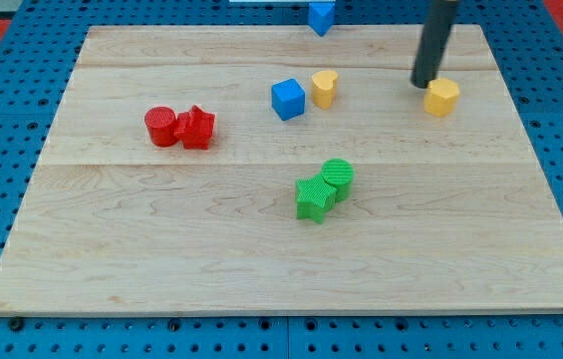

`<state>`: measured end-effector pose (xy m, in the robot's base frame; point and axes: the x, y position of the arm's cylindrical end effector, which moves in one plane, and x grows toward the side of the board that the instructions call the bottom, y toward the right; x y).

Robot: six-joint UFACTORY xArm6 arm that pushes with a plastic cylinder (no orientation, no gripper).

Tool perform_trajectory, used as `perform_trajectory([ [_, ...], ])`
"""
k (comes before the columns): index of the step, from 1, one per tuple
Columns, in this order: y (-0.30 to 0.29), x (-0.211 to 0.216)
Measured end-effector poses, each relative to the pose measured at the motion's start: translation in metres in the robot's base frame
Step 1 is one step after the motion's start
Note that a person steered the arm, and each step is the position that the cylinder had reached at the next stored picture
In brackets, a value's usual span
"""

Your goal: Place the heart parallel left to the hexagon

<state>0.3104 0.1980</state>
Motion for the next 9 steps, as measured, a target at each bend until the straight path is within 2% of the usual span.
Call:
perform_trajectory([
  [1,0.009,0.037],
  [2,-0.007,0.079],
  [4,0.009,0.040],
  [5,-0.036,0.026],
  [6,-0.072,-0.006],
  [7,-0.142,0.003],
  [9,-0.147,0.003],
])
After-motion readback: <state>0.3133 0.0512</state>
